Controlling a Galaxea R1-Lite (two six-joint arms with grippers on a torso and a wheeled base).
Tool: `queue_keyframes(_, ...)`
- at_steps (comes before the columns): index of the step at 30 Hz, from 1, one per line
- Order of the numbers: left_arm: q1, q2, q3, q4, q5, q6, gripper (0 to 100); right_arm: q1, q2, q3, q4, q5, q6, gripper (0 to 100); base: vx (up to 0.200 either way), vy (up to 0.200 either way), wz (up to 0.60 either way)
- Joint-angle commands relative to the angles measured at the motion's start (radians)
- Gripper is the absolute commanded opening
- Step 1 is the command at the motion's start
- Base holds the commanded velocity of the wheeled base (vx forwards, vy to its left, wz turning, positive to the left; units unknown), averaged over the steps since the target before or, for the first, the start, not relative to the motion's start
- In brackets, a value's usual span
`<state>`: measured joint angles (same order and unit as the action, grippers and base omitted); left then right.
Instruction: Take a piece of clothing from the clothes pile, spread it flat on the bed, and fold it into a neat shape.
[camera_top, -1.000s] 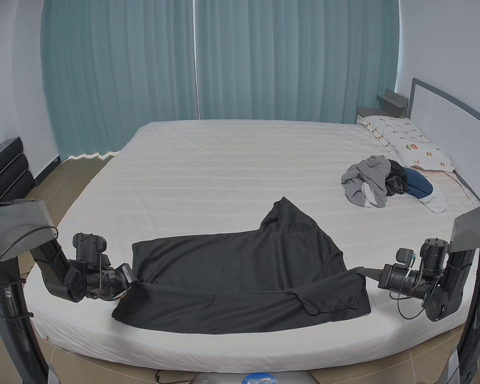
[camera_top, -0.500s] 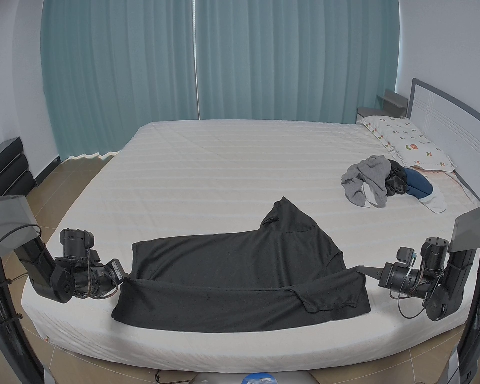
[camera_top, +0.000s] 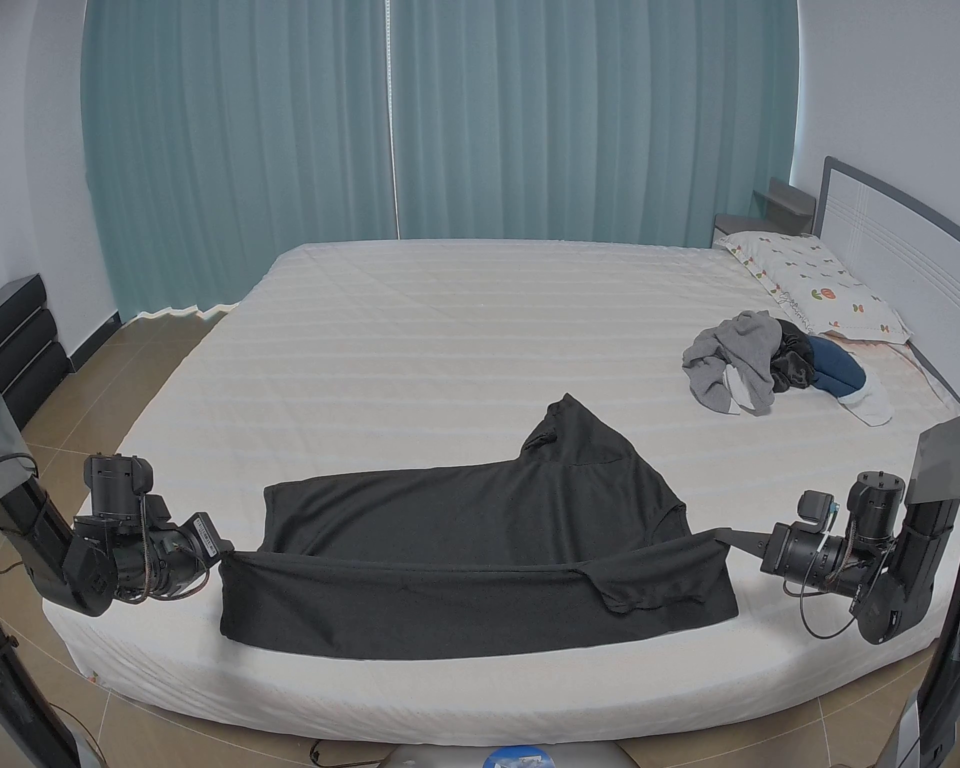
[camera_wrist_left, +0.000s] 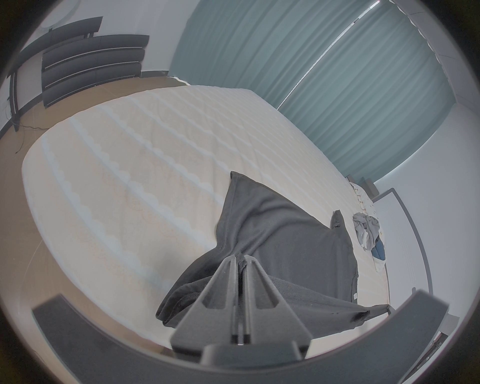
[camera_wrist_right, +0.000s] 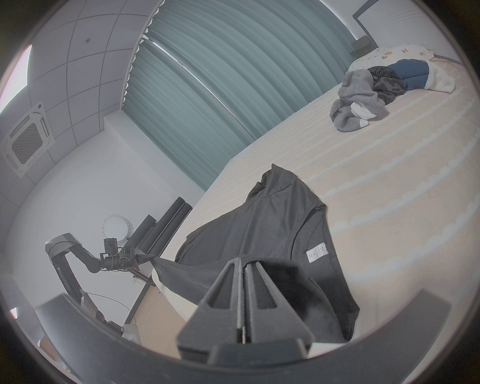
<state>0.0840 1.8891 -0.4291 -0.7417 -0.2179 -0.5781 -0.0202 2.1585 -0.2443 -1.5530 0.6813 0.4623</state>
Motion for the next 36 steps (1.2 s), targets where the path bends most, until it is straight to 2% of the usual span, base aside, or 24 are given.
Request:
queue_keyframes(1, 0.002, -0.064, 0.058, -0.001, -0.008, 0.001, 0, -0.009, -0.066, 0.069, -0.012, 0.011, -0.001, 0, 0.000, 0.000, 0.00)
queue_keyframes(20, -0.003, -0.183, 0.148, 0.039, -0.024, 0.009, 0, -0.035, -0.209, 0.237, -0.012, 0.044, -0.008, 0, 0.000, 0.000, 0.00)
queue_keyframes(28, -0.004, -0.229, 0.185, 0.102, -0.024, 0.084, 0, -0.066, -0.209, 0.244, 0.016, 0.046, -0.013, 0, 0.000, 0.000, 0.00)
queue_keyframes(36, -0.001, -0.239, 0.184, 0.104, -0.024, 0.087, 0, -0.053, -0.212, 0.244, 0.136, 0.047, -0.119, 0, 0.000, 0.000, 0.00)
